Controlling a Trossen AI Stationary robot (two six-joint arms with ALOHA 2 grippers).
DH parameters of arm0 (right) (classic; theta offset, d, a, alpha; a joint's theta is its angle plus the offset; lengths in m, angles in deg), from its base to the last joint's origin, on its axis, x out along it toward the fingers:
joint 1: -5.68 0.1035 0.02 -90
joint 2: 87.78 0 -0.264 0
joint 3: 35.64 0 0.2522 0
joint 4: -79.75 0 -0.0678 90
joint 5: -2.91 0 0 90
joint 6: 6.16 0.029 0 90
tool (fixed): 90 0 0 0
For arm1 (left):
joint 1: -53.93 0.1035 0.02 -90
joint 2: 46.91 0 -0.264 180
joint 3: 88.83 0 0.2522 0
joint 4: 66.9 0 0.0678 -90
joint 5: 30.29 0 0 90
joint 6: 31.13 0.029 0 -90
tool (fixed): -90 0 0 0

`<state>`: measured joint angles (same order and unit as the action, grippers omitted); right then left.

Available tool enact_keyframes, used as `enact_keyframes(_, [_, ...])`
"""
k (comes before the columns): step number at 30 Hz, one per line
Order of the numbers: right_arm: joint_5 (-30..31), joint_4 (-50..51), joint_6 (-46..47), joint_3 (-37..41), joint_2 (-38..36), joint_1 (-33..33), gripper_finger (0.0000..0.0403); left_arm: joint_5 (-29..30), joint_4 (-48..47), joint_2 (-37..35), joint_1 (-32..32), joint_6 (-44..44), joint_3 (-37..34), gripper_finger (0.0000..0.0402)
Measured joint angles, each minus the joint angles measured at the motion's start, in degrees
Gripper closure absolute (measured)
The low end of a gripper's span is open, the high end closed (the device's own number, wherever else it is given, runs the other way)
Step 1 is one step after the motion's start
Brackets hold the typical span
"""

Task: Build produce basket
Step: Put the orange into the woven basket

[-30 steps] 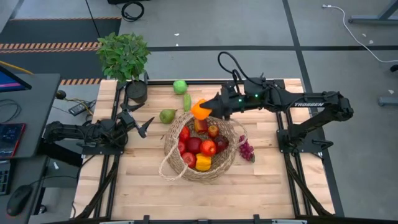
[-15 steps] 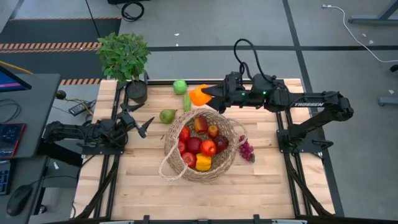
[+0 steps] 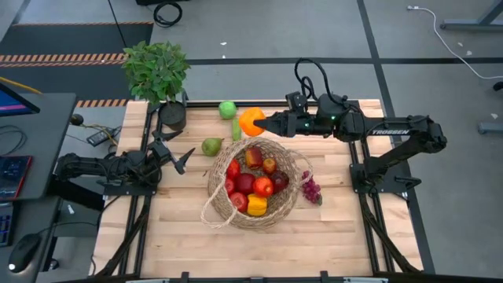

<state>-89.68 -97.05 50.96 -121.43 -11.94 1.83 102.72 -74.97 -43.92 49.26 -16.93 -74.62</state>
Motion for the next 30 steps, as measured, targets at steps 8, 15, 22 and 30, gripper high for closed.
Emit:
enact_keyframes(8, [-2.9,0.9,-4.8,0.0,0.0,0.4,0.0064,0.0,0.0,0.0,0.0,0.0,0.0,0.0014])
enact_keyframes(15, [-10.5,2.9,-10.6,0.0,0.2,3.3,0.0063,0.0,0.0,0.0,0.0,0.0,0.0,0.0014])
enact_keyframes(22, [-9.6,9.6,-14.1,0.0,0.2,7.9,0.0063,0.0,0.0,0.0,0.0,0.0,0.0,0.0014])
enact_keyframes(30, [6.9,20.1,-20.3,0.0,0.2,15.7,0.0063,0.0,0.0,0.0,0.0,0.0,0.0,0.0014])
